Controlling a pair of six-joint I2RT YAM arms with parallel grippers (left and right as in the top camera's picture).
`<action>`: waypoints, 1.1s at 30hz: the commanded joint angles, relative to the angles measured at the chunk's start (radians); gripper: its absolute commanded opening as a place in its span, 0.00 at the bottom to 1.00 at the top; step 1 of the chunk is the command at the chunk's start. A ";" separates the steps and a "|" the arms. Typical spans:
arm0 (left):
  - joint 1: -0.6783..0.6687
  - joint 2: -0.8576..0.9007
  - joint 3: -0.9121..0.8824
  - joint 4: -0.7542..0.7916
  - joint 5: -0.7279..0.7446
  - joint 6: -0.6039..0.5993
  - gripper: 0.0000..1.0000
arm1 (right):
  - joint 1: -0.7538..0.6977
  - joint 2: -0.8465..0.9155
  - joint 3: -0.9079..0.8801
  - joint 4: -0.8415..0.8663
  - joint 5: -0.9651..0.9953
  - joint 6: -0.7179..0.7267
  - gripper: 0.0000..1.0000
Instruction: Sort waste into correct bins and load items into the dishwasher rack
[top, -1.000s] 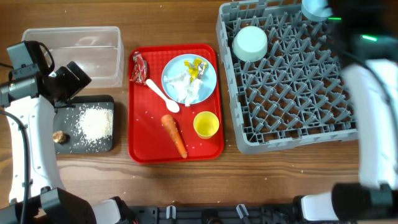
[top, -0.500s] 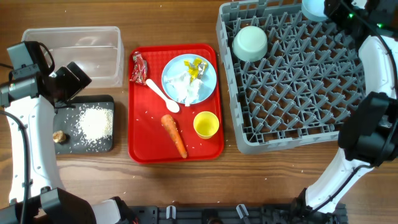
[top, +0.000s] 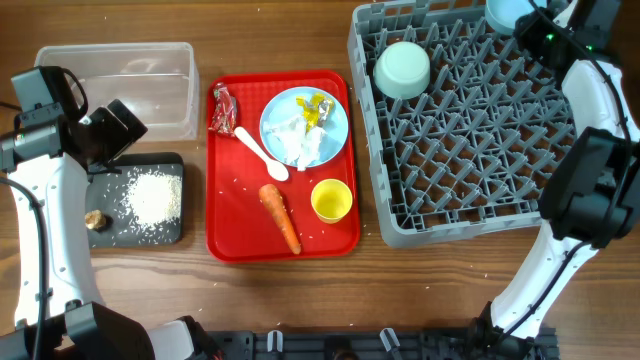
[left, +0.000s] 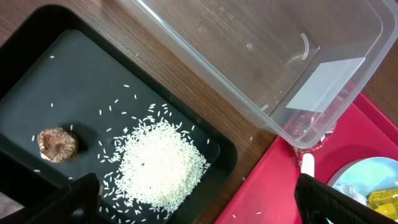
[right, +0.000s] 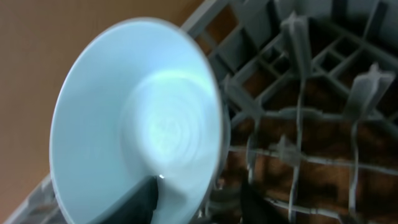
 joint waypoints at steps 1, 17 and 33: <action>0.005 0.002 0.012 0.003 -0.006 -0.005 1.00 | 0.006 0.010 0.000 0.029 0.029 0.041 0.10; 0.005 0.002 0.012 0.003 -0.006 -0.005 1.00 | 0.027 0.020 0.000 0.034 0.043 -0.048 0.37; 0.005 0.002 0.012 0.002 -0.006 -0.005 1.00 | 0.043 0.006 0.003 0.057 -0.029 -0.146 0.04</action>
